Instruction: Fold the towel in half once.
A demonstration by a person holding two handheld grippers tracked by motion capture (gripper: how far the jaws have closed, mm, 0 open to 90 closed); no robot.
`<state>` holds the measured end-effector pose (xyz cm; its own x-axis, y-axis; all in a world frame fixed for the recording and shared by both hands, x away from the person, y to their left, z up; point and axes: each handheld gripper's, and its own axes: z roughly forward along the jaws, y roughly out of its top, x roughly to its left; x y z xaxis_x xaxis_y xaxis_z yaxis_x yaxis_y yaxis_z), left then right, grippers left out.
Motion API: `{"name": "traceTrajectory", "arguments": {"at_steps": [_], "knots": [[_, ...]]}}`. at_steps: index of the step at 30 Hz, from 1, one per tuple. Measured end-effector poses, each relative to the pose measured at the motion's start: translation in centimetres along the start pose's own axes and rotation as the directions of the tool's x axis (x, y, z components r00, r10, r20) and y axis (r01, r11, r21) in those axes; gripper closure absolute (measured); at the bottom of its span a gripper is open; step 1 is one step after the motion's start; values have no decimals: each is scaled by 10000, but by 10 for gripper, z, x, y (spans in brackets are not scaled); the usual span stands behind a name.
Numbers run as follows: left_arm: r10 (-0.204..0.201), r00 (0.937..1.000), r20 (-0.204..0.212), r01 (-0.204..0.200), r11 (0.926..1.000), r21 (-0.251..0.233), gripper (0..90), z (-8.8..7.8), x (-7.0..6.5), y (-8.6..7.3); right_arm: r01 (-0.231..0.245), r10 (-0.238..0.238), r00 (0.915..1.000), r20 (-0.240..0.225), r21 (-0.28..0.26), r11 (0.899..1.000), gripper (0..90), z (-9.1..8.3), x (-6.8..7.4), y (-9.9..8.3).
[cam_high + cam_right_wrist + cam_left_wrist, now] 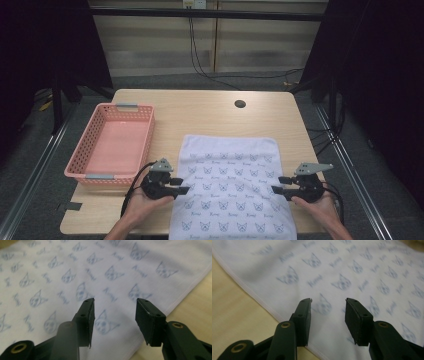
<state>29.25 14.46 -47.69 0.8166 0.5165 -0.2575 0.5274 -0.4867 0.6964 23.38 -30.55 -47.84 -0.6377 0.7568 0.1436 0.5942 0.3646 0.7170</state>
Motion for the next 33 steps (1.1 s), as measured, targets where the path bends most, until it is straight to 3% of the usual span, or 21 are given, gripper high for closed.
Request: {"name": "traceTrajectory", "arguments": {"at_steps": [4, 7, 8, 10, 12, 14, 19, 21, 29, 30, 33], "knots": [[-331, 9992, -246, 323, 9989, -327, 563, 11, 20, 19, -180, 180, 9998, 6, -439, 9989, 460, 6, -17, 14], [-561, 9983, -184, 549, 9967, -597, 567, 18, 31, 27, -218, 220, 9997, 75, -250, 9995, 430, 16, -31, 26], [-552, 9975, -441, 526, 9969, -587, 567, 21, 34, 29, -255, 257, 9996, 89, -211, 9995, 424, 20, -35, 30], [-693, 9968, -386, 667, 9956, -650, 572, 26, 40, 32, -191, 195, 9991, 366, -99, 9998, 393, 28, -43, 37], [-541, 9963, -666, 502, 9970, -589, 570, 30, 43, 36, -189, 192, 9984, 529, -77, 9998, 390, 35, -53, 45], [-693, 9944, -796, 633, 9952, -747, 561, 31, 51, 38, -103, 104, 9969, 782, -19, 9999, 390, 42, -64, 53], [-977, 9873, -1254, 843, 9906, -1081, 550, 31, 67, 45, -457, 498, 9870, 1528, -299, 9985, 384, 58, -94, 70], [-695, 9853, -1560, 578, 9953, -780, 513, 32, 73, 49, -571, 606, 9851, 1611, -259, 9980, 373, 66, -103, 74], [-957, 9752, -1994, 812, 9935, -795, 462, 43, 86, 51, -679, 632, 9757, 2100, 154, 9976, 372, 90, -109, 68], [-938, 9736, -2079, 815, 9944, -669, 453, 44, 87, 52, -814, 772, 9746, 2104, 112, 9966, 395, 89, -109, 68], [-1196, 9676, -2223, 1023, 9908, -881, 423, 47, 92, 50, -865, 849, 9769, 1963, -6, 9963, 571, 88, -105, 67]]}}
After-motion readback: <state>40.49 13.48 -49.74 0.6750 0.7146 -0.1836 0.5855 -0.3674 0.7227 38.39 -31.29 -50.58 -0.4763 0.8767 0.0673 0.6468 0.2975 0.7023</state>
